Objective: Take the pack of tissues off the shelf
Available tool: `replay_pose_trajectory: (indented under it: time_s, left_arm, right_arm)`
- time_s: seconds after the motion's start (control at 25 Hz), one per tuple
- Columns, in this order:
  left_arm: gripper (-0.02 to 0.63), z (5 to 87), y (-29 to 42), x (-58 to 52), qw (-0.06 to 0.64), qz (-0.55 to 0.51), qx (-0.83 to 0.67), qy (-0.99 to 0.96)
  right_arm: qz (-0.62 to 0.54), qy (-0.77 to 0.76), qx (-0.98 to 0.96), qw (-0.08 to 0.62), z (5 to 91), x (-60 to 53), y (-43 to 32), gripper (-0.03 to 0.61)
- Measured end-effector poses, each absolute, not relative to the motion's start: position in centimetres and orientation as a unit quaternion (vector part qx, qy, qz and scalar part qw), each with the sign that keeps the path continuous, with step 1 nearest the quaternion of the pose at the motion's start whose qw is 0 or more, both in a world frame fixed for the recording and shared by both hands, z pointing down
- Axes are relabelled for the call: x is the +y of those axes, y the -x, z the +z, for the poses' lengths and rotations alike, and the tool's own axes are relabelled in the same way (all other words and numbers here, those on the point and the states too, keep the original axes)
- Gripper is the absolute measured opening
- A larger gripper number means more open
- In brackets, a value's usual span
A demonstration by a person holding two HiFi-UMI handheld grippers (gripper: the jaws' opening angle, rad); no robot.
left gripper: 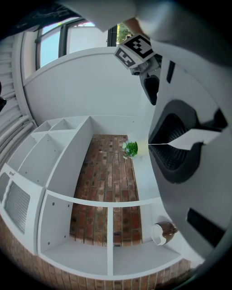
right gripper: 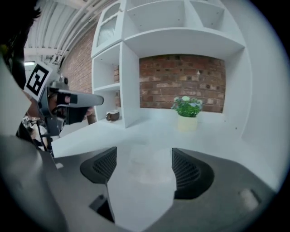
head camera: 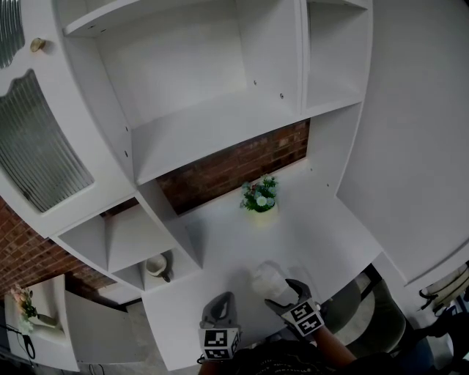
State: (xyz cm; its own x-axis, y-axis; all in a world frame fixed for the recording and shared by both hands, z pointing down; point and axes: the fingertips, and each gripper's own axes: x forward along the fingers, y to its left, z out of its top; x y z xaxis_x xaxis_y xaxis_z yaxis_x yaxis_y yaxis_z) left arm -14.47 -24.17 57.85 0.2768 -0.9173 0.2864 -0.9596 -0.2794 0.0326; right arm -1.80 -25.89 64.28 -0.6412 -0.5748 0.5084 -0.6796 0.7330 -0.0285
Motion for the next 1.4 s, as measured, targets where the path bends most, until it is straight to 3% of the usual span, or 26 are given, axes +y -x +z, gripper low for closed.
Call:
replay_pose_trajectory:
  time_s: [0.24,0.48,0.64,1.04,1.4]
  left_arm:
    - [0.011,57.6,15.0,-24.2,0.107,0.093,-0.598,-0.789]
    - [0.011,57.6,15.8,-24.3,0.115,0.081,-0.608,-0.782]
    - [0.011,57.4,15.1,-24.3,0.112,0.08,-0.603,-0.786]
    - [0.011,57.3,14.7,-24.2,0.112,0.075,-0.6,-0.789]
    - [0.011,57.4,14.5,-24.1,0.11,0.077,-0.596,-0.792]
  right_arm:
    - [0.135,-0.454,-0.871,0.133,59.4,-28.3,-2.2,0.371]
    - [0.129,-0.468,-0.869,0.094,56.9,-28.2,-3.9,0.367]
    - [0.114,-0.472,-0.869,0.099,56.4,-27.8,-3.7,0.244]
    - [0.085,-0.496,-0.854,0.132,57.6,-27.2,-4.4,0.024]
    - [0.079,-0.506,-0.848,0.133,57.6,-26.9,-4.8,0.005]
